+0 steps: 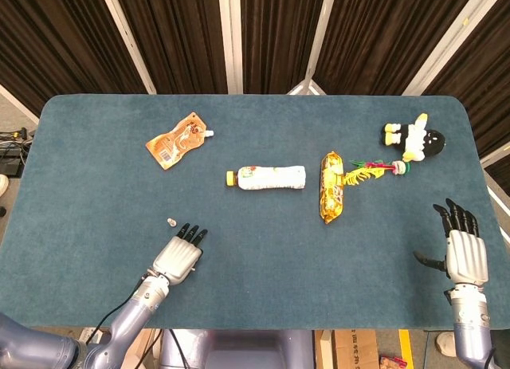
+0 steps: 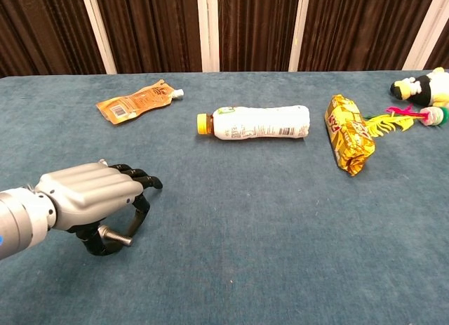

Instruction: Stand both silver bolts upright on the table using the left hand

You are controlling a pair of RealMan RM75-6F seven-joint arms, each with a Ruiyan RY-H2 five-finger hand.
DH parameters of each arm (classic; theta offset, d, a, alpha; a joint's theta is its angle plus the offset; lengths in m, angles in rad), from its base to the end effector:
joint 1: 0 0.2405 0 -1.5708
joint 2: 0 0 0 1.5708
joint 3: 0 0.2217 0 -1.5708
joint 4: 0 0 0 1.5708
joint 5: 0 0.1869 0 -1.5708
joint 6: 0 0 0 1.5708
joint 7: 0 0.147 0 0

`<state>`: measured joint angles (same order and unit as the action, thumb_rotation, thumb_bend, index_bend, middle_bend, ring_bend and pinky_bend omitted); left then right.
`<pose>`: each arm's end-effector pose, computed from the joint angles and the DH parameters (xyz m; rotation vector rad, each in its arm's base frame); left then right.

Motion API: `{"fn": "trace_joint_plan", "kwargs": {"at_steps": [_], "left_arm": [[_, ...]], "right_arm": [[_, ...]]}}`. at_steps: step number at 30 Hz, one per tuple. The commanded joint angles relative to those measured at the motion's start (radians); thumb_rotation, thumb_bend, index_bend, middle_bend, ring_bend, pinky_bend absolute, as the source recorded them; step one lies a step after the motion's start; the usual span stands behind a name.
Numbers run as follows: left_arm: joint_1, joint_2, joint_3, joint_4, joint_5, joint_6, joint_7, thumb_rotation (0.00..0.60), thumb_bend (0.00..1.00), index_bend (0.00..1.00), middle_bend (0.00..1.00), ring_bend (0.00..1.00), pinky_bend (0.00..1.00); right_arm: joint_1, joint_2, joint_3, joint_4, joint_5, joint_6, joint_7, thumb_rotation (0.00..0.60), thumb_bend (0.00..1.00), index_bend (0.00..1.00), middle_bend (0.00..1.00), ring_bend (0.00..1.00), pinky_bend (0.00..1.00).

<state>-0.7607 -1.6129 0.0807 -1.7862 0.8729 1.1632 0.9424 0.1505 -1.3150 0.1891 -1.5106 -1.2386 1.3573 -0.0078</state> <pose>-0.1190 0.2269 -0.0355 -2.1291 -0.7311 -0.5242 -0.2897 -0.2197 0.1323 1.1468 -1.0759 0.9139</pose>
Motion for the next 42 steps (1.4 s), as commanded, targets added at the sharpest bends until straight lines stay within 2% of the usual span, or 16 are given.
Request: {"fn": "trace_joint_plan", "kwargs": {"at_steps": [1,10,17,23,27,31,38,42], "left_arm": [[0.003,0.003,-0.003,0.001,0.004,-0.005,-0.01,0.6,0.52,0.58,0.05,0.0,0.0],[0.018,0.025,-0.027,0.006,0.022,-0.053,-0.121,0.6,0.54,0.58,0.05,0.0,0.0],[0.034,0.062,-0.077,0.009,0.052,-0.131,-0.319,0.6,0.54,0.59,0.05,0.0,0.0],[0.049,0.077,-0.108,0.03,0.131,-0.174,-0.485,0.6,0.55,0.58,0.05,0.0,0.0],[0.06,0.066,-0.123,0.079,0.203,-0.209,-0.618,0.6,0.55,0.58,0.05,0.0,0.0],[0.07,0.054,-0.138,0.14,0.279,-0.26,-0.804,0.6,0.55,0.58,0.05,0.0,0.0],[0.07,0.042,-0.177,0.204,0.361,-0.337,-1.093,0.6,0.55,0.6,0.05,0.0,0.0],[0.065,0.038,-0.183,0.241,0.412,-0.374,-1.231,0.6,0.55,0.61,0.05,0.0,0.0]], "right_arm": [[0.0,0.001,0.0,-0.001,-0.001,0.0,0.001,0.6,0.07,0.18,0.07,0.02,0.0],[-0.001,0.001,-0.001,-0.002,-0.003,0.003,0.002,0.6,0.07,0.18,0.07,0.02,0.0],[0.001,0.0,-0.002,-0.002,-0.004,0.001,0.0,0.6,0.07,0.18,0.07,0.02,0.0],[-0.001,0.0,-0.006,-0.006,-0.01,0.005,-0.001,0.6,0.07,0.18,0.07,0.02,0.0],[-0.001,0.001,-0.008,-0.009,-0.013,0.003,0.001,0.6,0.07,0.18,0.07,0.02,0.0],[0.001,-0.002,-0.008,-0.004,-0.012,0.0,-0.001,0.6,0.07,0.18,0.07,0.02,0.0],[0.002,-0.005,-0.009,0.001,-0.011,-0.001,0.0,0.6,0.07,0.18,0.07,0.02,0.0],[0.003,-0.008,-0.01,0.003,-0.012,-0.003,-0.002,0.6,0.07,0.18,0.07,0.02,0.0]]}}
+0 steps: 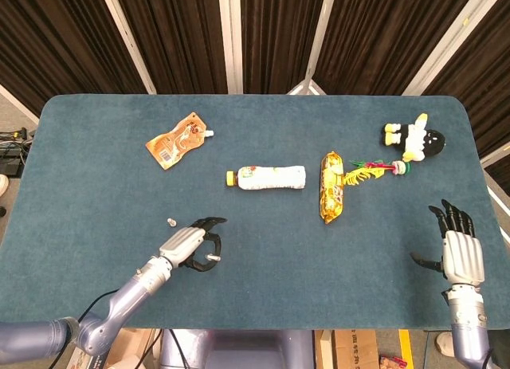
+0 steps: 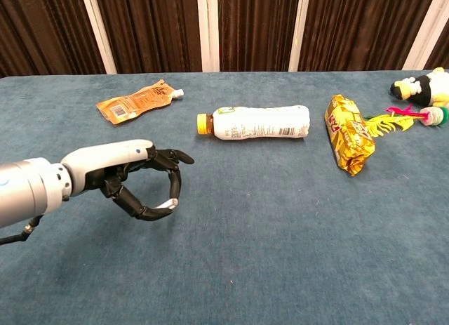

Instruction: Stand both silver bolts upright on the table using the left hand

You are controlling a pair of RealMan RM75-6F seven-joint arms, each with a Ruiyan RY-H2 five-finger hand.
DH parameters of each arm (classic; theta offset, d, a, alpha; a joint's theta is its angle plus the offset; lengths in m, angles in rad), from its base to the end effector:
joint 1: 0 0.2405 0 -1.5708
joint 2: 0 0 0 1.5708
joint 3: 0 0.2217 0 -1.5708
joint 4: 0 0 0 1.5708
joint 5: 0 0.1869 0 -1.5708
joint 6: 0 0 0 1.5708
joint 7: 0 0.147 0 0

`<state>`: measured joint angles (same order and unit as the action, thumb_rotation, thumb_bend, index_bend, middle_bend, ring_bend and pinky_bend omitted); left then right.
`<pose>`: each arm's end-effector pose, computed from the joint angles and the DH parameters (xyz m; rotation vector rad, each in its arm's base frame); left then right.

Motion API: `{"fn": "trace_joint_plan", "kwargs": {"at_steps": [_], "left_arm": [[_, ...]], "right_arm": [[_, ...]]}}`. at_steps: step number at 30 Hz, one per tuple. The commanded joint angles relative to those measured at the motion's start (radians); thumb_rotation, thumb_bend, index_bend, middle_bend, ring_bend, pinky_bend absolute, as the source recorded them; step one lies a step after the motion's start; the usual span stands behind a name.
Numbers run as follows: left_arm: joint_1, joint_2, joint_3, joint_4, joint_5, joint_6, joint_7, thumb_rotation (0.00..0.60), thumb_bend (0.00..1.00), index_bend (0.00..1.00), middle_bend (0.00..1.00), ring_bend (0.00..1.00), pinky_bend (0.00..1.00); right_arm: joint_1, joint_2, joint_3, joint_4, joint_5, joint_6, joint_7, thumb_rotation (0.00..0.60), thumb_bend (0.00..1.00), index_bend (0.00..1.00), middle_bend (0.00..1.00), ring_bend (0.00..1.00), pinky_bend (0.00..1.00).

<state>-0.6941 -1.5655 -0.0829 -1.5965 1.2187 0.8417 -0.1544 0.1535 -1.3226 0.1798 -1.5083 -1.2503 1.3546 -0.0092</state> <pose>-0.1142 0.2593 -0.0344 -1.9093 -1.6141 -1.0856 -0.2878 -0.2191 0.1278 1.1662 -1.0799 0.9154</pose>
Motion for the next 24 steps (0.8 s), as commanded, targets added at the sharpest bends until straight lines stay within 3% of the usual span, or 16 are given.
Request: {"fn": "trace_joint_plan", "kwargs": {"at_steps": [1,9,24], "left_arm": [[-0.002,-0.01,-0.019,0.058,0.076,-0.057,-0.158,0.6,0.54,0.61,0.05,0.0,0.0],[-0.011,-0.024,-0.011,0.123,0.138,-0.076,-0.273,0.6,0.54,0.62,0.04,0.0,0.0],[-0.019,-0.015,0.02,0.173,0.188,-0.091,-0.357,0.6,0.53,0.64,0.04,0.0,0.0]], "right_arm": [[0.001,-0.001,0.0,0.001,0.0,-0.001,-0.001,0.6,0.07,0.18,0.07,0.02,0.0],[0.002,-0.005,0.001,0.007,0.003,-0.003,0.002,0.6,0.07,0.18,0.07,0.02,0.0],[0.001,-0.005,0.001,0.005,0.002,-0.002,0.003,0.6,0.07,0.18,0.07,0.02,0.0]]}}
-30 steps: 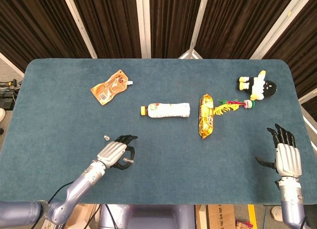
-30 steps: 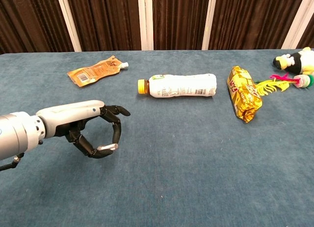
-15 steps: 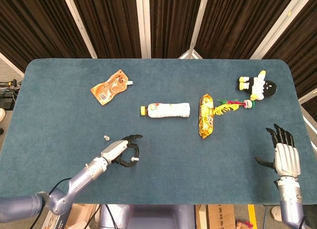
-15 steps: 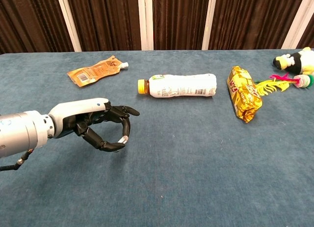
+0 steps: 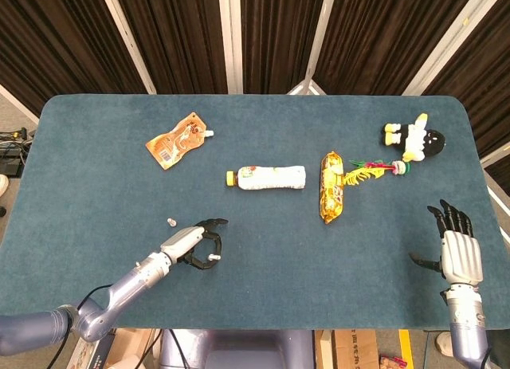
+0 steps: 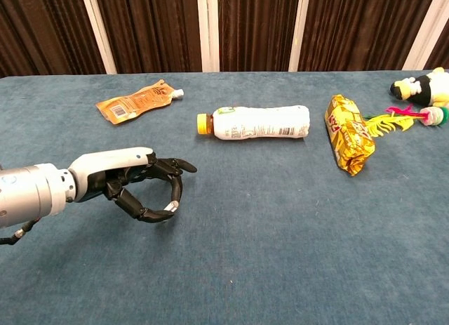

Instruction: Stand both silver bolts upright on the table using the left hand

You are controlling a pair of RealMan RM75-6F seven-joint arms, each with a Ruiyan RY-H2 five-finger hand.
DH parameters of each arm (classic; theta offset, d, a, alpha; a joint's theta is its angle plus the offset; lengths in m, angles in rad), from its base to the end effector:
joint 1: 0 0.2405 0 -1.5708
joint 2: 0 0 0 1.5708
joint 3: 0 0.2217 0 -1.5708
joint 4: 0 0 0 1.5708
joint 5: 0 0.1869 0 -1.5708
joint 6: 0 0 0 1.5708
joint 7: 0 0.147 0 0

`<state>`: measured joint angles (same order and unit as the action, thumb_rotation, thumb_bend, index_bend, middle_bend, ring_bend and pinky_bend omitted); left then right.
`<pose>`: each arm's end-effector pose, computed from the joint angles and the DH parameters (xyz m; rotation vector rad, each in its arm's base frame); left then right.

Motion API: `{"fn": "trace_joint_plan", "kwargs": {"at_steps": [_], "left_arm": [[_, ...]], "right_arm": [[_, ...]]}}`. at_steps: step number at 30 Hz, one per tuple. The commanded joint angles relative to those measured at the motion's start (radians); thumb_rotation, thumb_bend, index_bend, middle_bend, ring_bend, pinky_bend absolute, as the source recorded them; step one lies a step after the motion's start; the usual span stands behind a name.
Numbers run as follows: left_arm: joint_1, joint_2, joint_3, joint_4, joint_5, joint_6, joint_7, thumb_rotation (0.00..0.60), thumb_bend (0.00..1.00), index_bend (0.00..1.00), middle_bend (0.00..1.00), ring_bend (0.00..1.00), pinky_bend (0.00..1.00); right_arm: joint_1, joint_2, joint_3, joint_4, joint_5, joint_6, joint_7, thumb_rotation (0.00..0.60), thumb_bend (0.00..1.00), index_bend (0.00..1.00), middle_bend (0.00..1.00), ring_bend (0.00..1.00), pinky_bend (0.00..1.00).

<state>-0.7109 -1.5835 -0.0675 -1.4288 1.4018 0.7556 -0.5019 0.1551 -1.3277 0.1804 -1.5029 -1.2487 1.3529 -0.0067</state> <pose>-0.1321 0.2703 -0.0442 -1.9145 -1.7643 -1.0872 -0.2882 -0.2197 0.1267 1.1645 -1.0828 0.9167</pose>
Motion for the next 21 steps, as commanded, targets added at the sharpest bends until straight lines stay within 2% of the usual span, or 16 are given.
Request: {"fn": "trace_joint_plan", "kwargs": {"at_steps": [1,10,21], "left_arm": [[-0.004,0.006,0.008,0.007,0.009,-0.01,-0.016,0.6,0.52,0.64,0.04,0.0,0.0],[-0.017,0.028,0.031,0.016,0.038,-0.028,-0.029,0.6,0.31,0.58,0.02,0.0,0.0],[-0.018,0.045,0.049,0.027,0.068,-0.009,-0.05,0.6,0.29,0.53,0.01,0.0,0.0]], "right_arm": [[0.0,0.0,0.001,0.0,0.001,-0.001,0.001,0.6,0.07,0.18,0.07,0.02,0.0],[0.0,0.0,0.0,0.001,0.0,-0.002,0.004,0.6,0.07,0.18,0.07,0.02,0.0],[0.001,-0.004,-0.002,0.003,-0.004,-0.002,0.002,0.6,0.07,0.18,0.07,0.02,0.0]]}}
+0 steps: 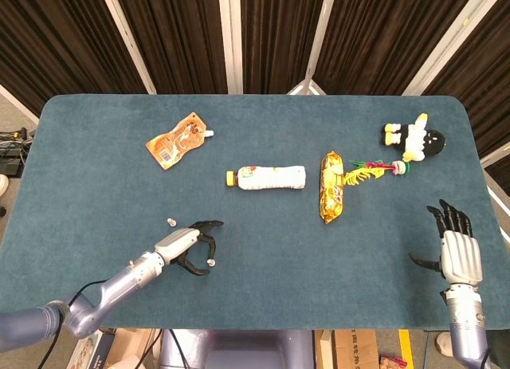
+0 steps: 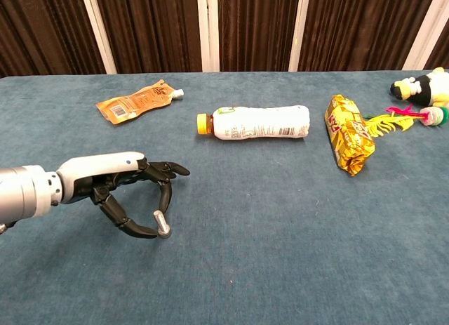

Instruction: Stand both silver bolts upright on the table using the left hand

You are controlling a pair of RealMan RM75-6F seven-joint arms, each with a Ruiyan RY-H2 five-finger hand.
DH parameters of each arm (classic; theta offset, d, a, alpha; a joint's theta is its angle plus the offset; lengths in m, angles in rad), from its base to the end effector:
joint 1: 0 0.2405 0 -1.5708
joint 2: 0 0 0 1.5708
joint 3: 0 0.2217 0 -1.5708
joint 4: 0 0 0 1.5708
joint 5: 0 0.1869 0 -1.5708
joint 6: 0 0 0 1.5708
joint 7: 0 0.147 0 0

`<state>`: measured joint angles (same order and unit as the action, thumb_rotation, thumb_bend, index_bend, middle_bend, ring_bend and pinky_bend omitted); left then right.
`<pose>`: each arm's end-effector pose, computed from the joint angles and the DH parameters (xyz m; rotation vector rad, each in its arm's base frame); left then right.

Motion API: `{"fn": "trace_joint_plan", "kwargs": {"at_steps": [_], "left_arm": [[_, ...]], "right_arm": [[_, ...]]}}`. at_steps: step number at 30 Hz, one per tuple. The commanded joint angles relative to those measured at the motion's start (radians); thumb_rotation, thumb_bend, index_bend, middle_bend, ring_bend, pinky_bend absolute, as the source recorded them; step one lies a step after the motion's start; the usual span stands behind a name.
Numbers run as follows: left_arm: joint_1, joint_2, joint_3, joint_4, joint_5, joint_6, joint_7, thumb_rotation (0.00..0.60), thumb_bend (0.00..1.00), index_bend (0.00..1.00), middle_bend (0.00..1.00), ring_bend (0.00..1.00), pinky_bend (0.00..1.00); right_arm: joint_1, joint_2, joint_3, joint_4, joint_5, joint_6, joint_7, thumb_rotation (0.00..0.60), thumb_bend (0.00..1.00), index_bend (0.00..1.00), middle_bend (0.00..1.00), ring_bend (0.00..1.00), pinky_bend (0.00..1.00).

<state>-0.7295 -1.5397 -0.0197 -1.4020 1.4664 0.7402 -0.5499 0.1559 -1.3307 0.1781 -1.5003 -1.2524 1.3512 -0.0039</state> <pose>-0.1469 0.2712 -0.0381 -1.9906 -1.7107 -1.0067 -0.2879 -0.2196 0.1253 1.1691 -1.0857 0.9187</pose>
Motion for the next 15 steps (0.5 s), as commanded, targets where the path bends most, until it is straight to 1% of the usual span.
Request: {"fn": "trace_joint_plan", "kwargs": {"at_steps": [1,4,8,12,15], "left_arm": [[0.002,0.002,0.0,-0.001,0.004,0.012,-0.006,0.6,0.3,0.52,0.01,0.0,0.0],[0.002,0.008,-0.006,-0.007,0.015,0.037,-0.002,0.6,0.3,0.5,0.01,0.0,0.0],[0.003,0.023,-0.023,-0.042,0.039,0.097,0.055,0.6,0.3,0.48,0.01,0.0,0.0],[-0.001,0.056,-0.056,-0.128,0.057,0.157,0.112,0.6,0.29,0.48,0.01,0.0,0.0],[-0.009,0.094,-0.093,-0.224,0.071,0.201,0.123,0.6,0.3,0.48,0.01,0.0,0.0]], "right_arm": [[0.0,-0.001,0.0,0.0,0.0,0.0,-0.002,0.6,0.07,0.18,0.07,0.02,0.0],[0.0,-0.001,0.001,0.0,0.001,0.002,-0.003,0.6,0.07,0.18,0.07,0.02,0.0],[-0.001,-0.001,0.0,-0.002,-0.001,0.005,-0.007,0.6,0.07,0.18,0.07,0.02,0.0],[-0.003,0.0,-0.001,-0.009,-0.005,0.014,-0.015,0.6,0.07,0.18,0.07,0.02,0.0],[-0.006,0.0,-0.002,-0.014,-0.01,0.025,-0.023,0.6,0.07,0.18,0.07,0.02,0.0]]}}
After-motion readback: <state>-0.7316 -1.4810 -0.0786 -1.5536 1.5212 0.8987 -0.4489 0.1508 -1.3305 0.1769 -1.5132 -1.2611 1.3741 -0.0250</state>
